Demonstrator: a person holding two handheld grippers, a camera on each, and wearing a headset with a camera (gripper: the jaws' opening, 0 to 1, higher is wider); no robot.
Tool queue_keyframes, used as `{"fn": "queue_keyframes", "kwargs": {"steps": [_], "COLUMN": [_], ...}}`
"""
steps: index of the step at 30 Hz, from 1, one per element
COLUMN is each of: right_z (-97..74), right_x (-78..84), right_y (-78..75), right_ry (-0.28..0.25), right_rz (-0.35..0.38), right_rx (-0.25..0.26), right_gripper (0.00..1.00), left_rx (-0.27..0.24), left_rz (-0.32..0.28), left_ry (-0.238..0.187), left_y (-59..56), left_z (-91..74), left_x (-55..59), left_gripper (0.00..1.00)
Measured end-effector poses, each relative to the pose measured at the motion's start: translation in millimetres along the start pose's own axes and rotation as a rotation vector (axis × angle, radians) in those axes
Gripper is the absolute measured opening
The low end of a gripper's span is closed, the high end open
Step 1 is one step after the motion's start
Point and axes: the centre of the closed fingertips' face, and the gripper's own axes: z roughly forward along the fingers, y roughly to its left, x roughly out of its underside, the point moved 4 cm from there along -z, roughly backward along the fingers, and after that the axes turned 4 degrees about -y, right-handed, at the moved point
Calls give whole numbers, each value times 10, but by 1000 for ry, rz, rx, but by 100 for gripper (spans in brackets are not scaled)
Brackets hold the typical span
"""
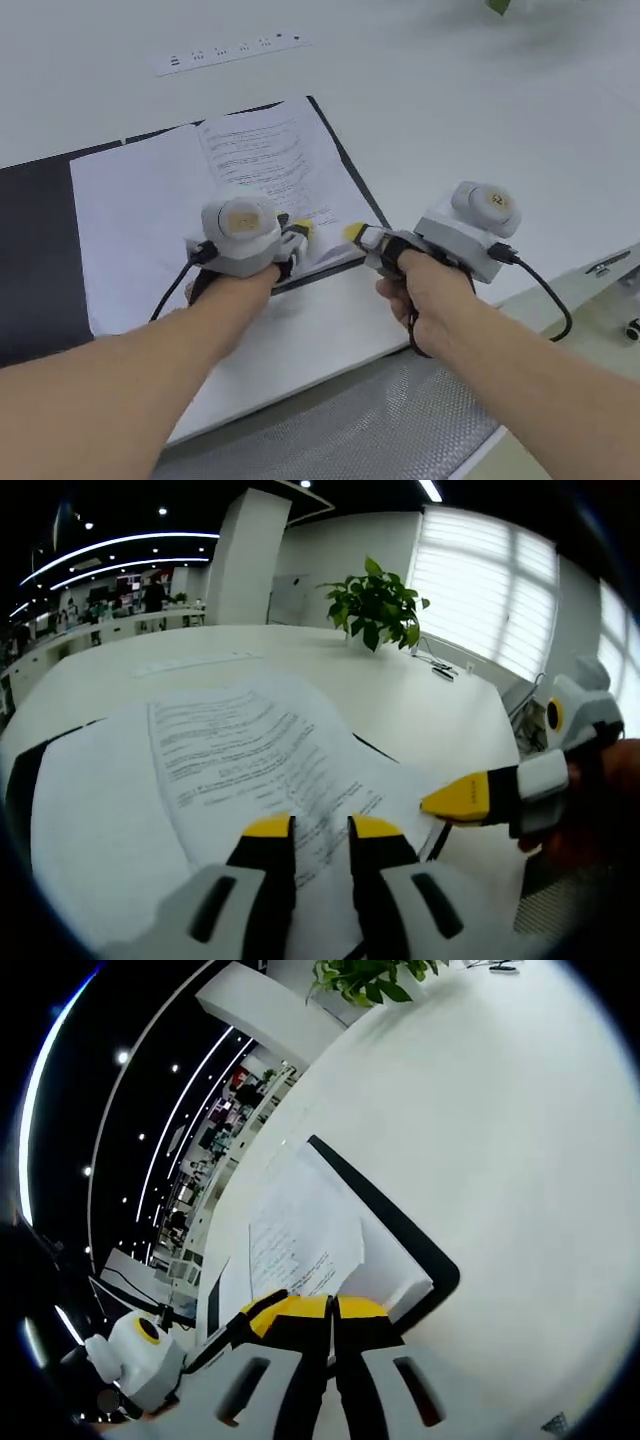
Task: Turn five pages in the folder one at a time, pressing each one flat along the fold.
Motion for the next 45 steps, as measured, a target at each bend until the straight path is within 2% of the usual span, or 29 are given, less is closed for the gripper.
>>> {"fn": "queue_keyframes", "kwargs": {"steps": [3, 7, 8, 16, 17, 22, 24, 26, 28, 31, 35, 36, 39, 41, 45], "right_z": [-69, -146, -188, -348, -326, -358, -339, -346, -339, -307, -263, -245, -203, -175, -112], "right_x": [-42, -69, -63, 38, 24, 84, 78, 101, 135, 229, 354, 404, 498, 576, 714], "right_y": [65, 183, 259, 602, 594, 798, 810, 916, 1037, 1211, 1383, 1425, 1498, 1542, 1628], "right_ry": [-13, -27, -33, -52, -55, -61, -62, -63, -58, -38, -15, -4, 13, 27, 47], "right_rz": [-4, -10, -21, -28, -34, -41, -52, -68, -80, -144, -189, -221, -244, -298, -353], "right_rx": [-27, -64, -85, -163, -167, -210, -229, -247, -269, -293, -322, -329, -334, -336, -340], "right_gripper": [0, 0, 0, 0, 0, 0, 0, 0, 0, 0, 0, 0, 0, 0, 0], "left_rx": [2, -25, -28, -100, -107, -155, -173, -198, -215, -233, -256, -263, -283, -297, -313], "left_rz": [21, 9, 11, 32, 34, 20, 14, -14, -24, -52, -64, -63, -68, -73, -84], "left_ry": [-14, -45, -48, -93, -97, -140, -156, -185, -201, -223, -246, -250, -250, -253, -265], "left_y": [32, 143, 144, 468, 500, 672, 732, 807, 857, 920, 965, 971, 1030, 1064, 1082], "left_z": [-179, -424, -457, -950, -1001, -1335, -1432, -1584, -1685, -1835, -2026, -2066, -2159, -2235, -2342], "left_x": [-7, -69, -82, -167, -175, -234, -244, -265, -275, -282, -286, -286, -251, -232, -234], "left_gripper": [26, 30, 31, 35, 35, 36, 36, 36, 36, 36, 36, 36, 35, 35, 35]}}
